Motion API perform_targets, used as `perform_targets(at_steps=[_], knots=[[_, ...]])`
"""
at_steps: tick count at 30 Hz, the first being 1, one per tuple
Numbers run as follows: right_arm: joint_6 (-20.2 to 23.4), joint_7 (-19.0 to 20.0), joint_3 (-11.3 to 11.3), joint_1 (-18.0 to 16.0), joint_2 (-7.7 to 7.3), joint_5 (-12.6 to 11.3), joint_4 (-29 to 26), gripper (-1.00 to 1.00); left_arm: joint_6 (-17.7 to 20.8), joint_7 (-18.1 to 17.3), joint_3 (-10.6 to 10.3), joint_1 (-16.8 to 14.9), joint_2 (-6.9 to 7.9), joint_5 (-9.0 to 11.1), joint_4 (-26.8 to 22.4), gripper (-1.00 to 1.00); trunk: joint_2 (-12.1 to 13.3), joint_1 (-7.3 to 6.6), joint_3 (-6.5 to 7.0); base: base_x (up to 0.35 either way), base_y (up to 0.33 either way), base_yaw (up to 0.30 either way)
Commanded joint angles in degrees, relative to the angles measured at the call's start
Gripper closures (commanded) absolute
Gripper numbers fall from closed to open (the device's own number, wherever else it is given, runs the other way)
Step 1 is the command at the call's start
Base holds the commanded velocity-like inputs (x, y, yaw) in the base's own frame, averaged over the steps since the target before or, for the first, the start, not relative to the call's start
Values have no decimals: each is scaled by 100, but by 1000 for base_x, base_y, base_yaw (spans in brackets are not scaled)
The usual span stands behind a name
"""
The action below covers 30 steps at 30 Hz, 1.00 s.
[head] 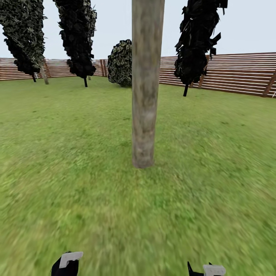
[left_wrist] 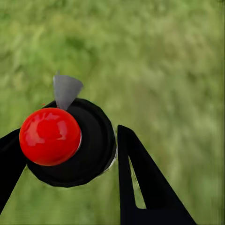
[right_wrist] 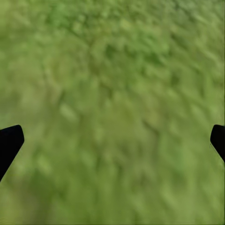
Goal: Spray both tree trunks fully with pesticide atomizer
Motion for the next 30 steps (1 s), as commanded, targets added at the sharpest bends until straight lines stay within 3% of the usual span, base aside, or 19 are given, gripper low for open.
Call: perform_targets(at_steps=[1, 30], knots=[[-17, -2, -9, -3, 1, 2, 3, -100, -19, 5, 3, -3, 0, 10, 3, 100, -1, 2, -5, 334, -104, 0], [-17, 17, -9, -3, -7, 2, -4, -100, -19, 14, 4, -3, 2, 12, 3, 100, -1, 2, -5, 304, -133, 0]])
